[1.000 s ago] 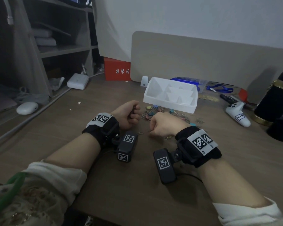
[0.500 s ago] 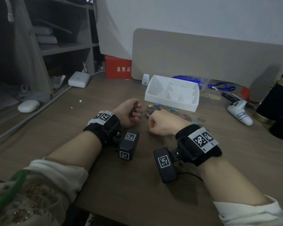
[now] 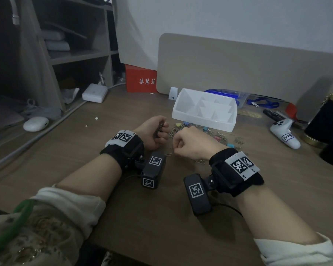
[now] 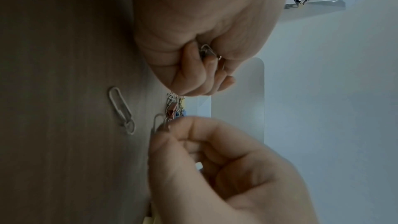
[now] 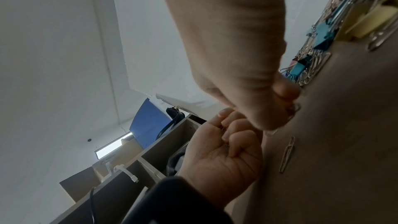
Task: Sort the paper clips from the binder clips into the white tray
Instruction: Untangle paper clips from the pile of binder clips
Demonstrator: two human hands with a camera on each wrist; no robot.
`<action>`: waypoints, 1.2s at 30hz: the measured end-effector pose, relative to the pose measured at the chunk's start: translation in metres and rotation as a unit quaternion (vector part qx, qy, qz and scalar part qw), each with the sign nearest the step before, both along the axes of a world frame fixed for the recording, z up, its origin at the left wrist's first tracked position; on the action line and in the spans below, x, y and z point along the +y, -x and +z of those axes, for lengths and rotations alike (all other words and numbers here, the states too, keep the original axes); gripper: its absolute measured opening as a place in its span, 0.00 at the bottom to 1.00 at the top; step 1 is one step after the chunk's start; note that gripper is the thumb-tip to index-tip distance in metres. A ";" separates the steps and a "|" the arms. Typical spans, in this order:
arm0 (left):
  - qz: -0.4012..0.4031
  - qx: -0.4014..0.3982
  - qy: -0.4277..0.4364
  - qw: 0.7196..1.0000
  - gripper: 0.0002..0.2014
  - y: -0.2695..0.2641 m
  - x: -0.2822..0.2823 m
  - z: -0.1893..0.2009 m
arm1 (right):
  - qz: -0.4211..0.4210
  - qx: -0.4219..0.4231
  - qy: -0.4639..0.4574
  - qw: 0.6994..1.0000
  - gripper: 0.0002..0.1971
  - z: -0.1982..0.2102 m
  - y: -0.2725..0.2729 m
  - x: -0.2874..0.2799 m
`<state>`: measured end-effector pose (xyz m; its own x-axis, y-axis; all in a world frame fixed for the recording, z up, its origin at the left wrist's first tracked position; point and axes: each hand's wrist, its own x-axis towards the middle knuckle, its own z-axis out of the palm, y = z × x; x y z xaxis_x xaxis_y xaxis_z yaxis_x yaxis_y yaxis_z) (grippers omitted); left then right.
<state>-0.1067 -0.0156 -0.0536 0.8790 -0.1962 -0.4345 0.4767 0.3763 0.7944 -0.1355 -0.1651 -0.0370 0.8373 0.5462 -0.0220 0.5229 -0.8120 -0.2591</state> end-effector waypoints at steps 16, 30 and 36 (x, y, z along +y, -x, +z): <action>0.001 -0.009 -0.014 1.000 0.18 -0.001 0.000 -0.001 | 0.067 0.032 -0.010 0.997 0.04 -0.007 0.000 0.006; -0.001 -0.001 0.001 1.000 0.17 -0.001 0.001 -0.001 | 0.026 0.055 0.008 0.998 0.08 -0.005 0.001 0.007; -0.001 -0.001 0.002 1.000 0.17 -0.002 0.002 -0.002 | 0.007 0.057 0.021 0.998 0.05 -0.004 0.002 0.006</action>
